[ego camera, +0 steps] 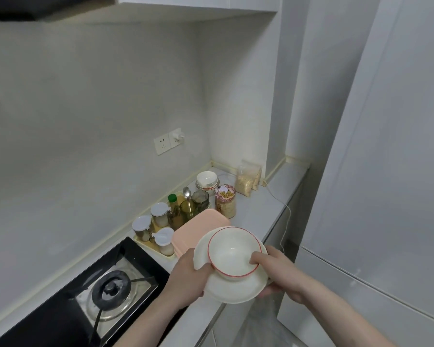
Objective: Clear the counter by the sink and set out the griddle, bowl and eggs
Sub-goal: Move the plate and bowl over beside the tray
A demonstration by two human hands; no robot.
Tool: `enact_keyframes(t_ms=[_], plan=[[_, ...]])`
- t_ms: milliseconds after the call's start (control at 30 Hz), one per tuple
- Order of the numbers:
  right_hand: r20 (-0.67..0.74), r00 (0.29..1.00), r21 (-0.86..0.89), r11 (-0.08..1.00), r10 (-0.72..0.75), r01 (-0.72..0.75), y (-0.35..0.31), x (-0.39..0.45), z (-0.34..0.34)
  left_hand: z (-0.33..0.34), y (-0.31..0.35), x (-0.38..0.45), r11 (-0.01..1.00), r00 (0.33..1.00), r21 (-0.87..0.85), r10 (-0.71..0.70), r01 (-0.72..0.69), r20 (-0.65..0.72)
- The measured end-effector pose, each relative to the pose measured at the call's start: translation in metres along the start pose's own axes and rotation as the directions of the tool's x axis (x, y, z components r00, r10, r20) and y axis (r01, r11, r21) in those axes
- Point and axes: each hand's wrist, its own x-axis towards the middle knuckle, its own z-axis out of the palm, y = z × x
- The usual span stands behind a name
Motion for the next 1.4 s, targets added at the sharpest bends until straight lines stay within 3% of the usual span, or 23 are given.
enact_keyframes(t_ms=[400, 533, 733, 900, 1100, 1200, 1300, 1400], plan=[[0.036, 0.996, 0.088, 0.992, 0.088, -0.09, -0.011, 0.107, -0.053, 0.037, 0.012, 0.12, 0.986, 0.999, 0.166, 0.006, -0.013, 0.046], [0.017, 0.993, 0.098, 0.988, 0.12, -0.121, -0.018, 0.158, -0.08, 0.056, 0.026, 0.158, 0.993, 0.999, 0.115, -0.028, 0.025, 0.02], [-0.03, 0.966, 0.316, 0.919, 0.258, -0.236, -0.016, 0.234, -0.118, 0.087, 0.049, 0.223, 0.995, 0.995, 0.011, -0.098, 0.098, 0.033], [-0.034, 0.952, 0.369, 0.889, 0.304, -0.271, -0.016, 0.273, -0.136, 0.104, 0.057, 0.265, 0.985, 0.983, 0.002, -0.171, 0.172, 0.065], [-0.052, 0.946, 0.394, 0.877, 0.32, -0.275, -0.006, 0.312, -0.142, 0.11, 0.051, 0.301, 0.974, 0.976, 0.117, -0.202, 0.192, 0.076], [-0.092, 0.933, 0.434, 0.857, 0.348, -0.277, -0.001, 0.331, -0.135, 0.103, 0.055, 0.298, 0.977, 0.987, 0.146, -0.153, 0.158, -0.041], [-0.149, 0.902, 0.481, 0.827, 0.405, -0.292, 0.006, 0.351, -0.129, 0.086, 0.037, 0.294, 0.927, 0.987, 0.347, -0.099, 0.139, -0.13], [-0.226, 0.861, 0.478, 0.822, 0.456, -0.31, 0.012, 0.37, -0.124, 0.065, 0.006, 0.288, 0.834, 0.964, 0.495, -0.157, 0.245, -0.213]])
